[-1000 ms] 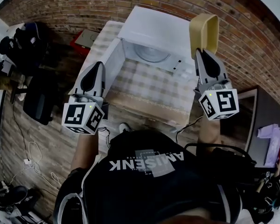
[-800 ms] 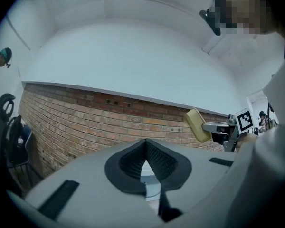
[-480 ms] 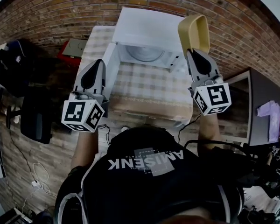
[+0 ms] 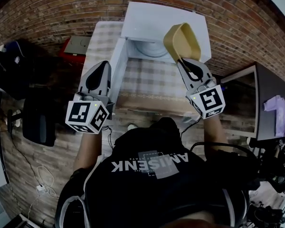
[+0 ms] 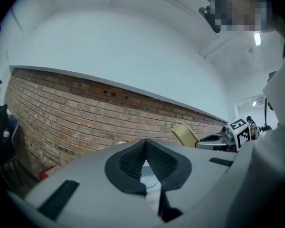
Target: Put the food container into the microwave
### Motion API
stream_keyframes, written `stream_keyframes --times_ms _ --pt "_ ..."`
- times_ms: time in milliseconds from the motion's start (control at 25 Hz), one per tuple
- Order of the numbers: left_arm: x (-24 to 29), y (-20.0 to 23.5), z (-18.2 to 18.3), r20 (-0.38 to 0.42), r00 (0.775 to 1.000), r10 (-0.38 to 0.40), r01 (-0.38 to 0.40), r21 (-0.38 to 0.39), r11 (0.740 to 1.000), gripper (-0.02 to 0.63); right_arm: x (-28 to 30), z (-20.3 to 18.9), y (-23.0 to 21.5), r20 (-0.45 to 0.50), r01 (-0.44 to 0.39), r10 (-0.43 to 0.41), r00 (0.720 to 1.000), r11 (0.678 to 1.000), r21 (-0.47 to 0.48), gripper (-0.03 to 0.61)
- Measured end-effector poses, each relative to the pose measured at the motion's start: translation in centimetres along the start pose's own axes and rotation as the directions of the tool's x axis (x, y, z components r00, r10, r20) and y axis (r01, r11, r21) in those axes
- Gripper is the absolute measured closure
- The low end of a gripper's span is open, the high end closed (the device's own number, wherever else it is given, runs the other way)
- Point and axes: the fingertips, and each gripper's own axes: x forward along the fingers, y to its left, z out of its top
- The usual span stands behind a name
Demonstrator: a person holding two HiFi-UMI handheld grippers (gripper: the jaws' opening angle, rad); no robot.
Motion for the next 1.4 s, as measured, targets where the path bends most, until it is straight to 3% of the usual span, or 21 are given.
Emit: stream_keyframes --times_ms 360,600,840,1120,1400 --pt "0.6 -1.2 -0.8 -0.006 1.000 0.029 -0.029 -0.024 0.999 0.601 0.8 -3.9 2.9 -0.090 -0.166 0.160 0.983 0.984 -0.071 0.529" --pt "1.2 -2.2 -0.8 -0.011 0.996 0.084 -0.084 -0.018 0.996 0.601 1.1 -8.0 4.9 -0.154 -0.328 0.305 0.940 0.932 -0.153 0.529" --pt "1.8 -3.9 -0.7 -0.012 0.992 0.128 -0.129 -0.015 0.992 0.601 0.5 -11.5 6.6 -0.220 -0.463 0.421 0.880 0.865 -0.194 0.529" --pt "1.3 -5.0 -1.4 -0.033 0.985 0.171 -0.171 -0.007 0.985 0.601 0.5 -14.4 8.0 -0.261 -0.560 0.503 0.824 0.796 -0.231 0.529" --pt "0.0 -4.6 -1.6 -0.043 0.971 0.235 -0.235 -0.004 0.972 0.601 0.5 -16.0 11.6 -0.310 -0.709 0.638 0.705 0.651 -0.272 0.529"
